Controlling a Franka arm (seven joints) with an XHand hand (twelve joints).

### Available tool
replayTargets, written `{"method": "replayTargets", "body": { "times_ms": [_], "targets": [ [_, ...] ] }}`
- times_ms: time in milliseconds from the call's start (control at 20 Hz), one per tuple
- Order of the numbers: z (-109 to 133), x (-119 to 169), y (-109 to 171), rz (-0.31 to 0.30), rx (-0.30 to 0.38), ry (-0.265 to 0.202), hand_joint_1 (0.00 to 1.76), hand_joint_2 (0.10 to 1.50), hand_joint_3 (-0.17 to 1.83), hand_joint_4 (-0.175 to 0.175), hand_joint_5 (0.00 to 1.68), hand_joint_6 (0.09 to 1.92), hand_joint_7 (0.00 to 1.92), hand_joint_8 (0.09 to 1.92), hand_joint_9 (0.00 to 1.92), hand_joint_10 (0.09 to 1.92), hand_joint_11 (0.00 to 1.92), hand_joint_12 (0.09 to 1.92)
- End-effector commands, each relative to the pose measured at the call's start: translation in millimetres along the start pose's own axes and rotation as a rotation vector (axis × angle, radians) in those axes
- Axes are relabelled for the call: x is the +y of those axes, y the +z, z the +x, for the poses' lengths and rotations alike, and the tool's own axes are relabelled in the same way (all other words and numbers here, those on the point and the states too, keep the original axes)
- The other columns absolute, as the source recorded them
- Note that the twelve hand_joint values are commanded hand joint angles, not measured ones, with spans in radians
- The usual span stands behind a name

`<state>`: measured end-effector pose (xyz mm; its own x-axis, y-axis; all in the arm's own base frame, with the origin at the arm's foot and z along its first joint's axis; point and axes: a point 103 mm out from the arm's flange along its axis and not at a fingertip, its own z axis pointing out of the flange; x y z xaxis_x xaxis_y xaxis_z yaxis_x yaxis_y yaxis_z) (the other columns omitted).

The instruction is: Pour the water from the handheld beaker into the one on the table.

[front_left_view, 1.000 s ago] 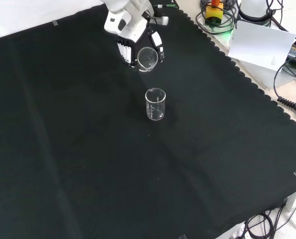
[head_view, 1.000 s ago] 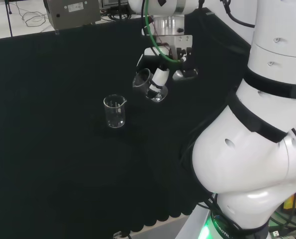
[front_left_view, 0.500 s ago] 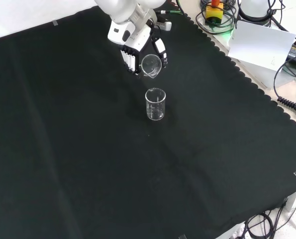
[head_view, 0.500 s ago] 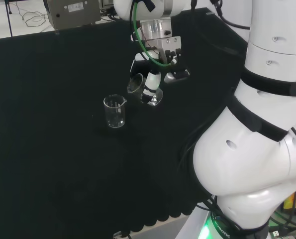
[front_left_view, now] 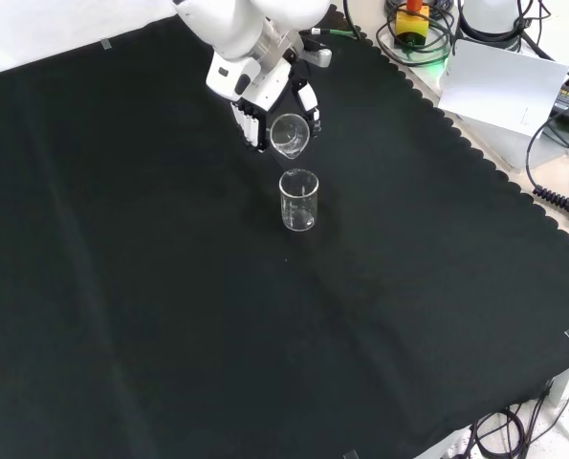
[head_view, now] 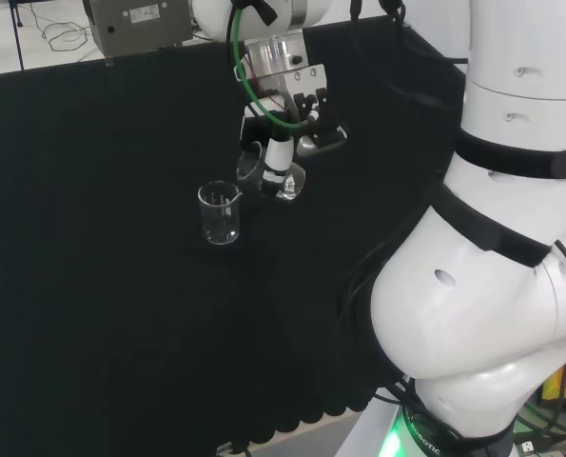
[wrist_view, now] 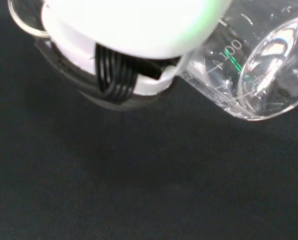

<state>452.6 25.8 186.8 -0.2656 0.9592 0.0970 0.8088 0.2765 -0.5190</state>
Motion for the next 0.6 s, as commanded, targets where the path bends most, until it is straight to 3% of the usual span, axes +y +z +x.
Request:
{"method": "replayTargets", "body": {
  "times_ms": [50, 600],
  "targets": [
    [8, 5, -3, 0.041, -0.044, 0.010, 1.30, 0.64, 0.81, -0.175, 1.11, 0.99, 1.17, 0.97, 1.51, 0.86, 1.10, 0.83],
    [23, 5, -14, 0.100, -0.125, 0.046, 1.30, 0.63, 0.83, -0.175, 1.11, 1.01, 1.16, 0.99, 1.50, 0.89, 1.10, 0.85]
  ]
}}
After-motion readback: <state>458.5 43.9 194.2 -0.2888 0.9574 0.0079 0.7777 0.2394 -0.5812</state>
